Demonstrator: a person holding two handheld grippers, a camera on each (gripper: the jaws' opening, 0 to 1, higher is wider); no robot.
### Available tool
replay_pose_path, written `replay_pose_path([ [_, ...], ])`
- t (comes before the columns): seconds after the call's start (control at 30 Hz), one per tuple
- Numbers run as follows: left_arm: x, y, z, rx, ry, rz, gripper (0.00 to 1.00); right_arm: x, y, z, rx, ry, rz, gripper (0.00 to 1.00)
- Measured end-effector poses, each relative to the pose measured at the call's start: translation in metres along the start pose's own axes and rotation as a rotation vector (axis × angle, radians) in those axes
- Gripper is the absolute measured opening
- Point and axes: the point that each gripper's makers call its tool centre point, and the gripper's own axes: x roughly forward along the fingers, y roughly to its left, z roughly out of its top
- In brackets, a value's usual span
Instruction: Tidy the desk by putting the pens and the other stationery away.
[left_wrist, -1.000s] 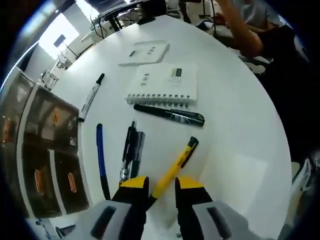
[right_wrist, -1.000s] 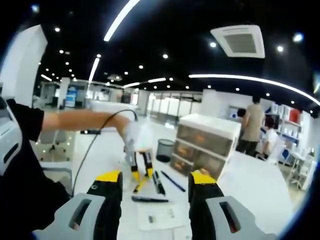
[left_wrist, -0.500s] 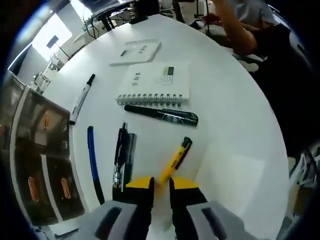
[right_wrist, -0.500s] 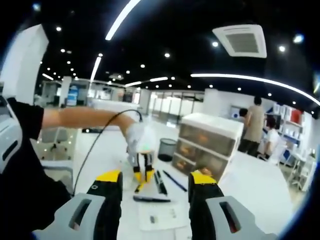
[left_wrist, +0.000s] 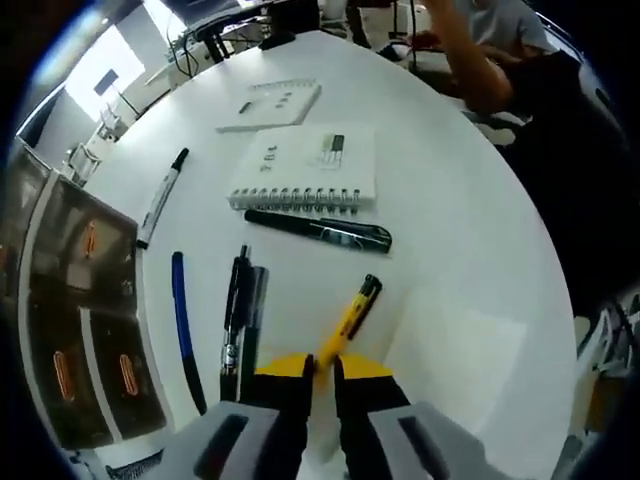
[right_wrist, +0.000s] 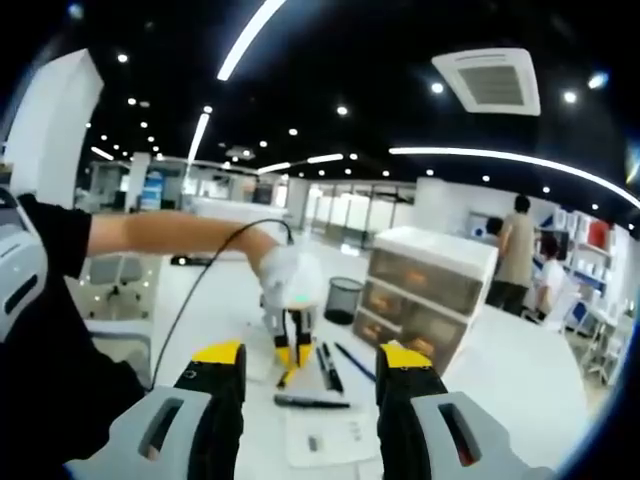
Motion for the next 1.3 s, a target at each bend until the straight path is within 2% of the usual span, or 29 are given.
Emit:
replay_pose_path([
  [0.2, 0.000, 0.002, -0.001, -0.028, 0.011, -0.007, 0.09, -0.001, 0.000, -0.002, -0.004, 0.008, 0.001, 0.49],
  [0.43, 0.002, 0.014, 0.000, -0.103, 0.003, 0.016, 0.08, -0.004, -0.002, -0.001, -0.004, 0.005, -0.006, 0.49],
  [0.63, 0.000, 0.015, -0.003, -0.170, 0.057, 0.013, 0.06, -0.004, -0.003, -0.002, -0.005, 0.006, -0.007, 0.49],
  [0.77, 0.000, 0.015, -0.004, -0.216, 0.072, 0.015, 0.06, -0.005, -0.003, -0.001, -0.005, 0.003, -0.010, 0.49],
  [1.03, 0.001, 0.015, -0.005, -0.215, 0.083, 0.001, 0.07, -0.005, -0.003, -0.002, -0.007, 0.008, -0.011, 0.49],
  [1.1, 0.004, 0.014, -0.005, -0.186, 0.091, -0.008, 0.07, -0.003, -0.003, -0.002, -0.009, 0.011, -0.009, 0.49],
  [1.3, 0.003, 0.013, -0.006, -0.184, 0.080, -0.017, 0.07, 0.000, 0.001, -0.003, -0.013, 0.017, 0.001, 0.49],
])
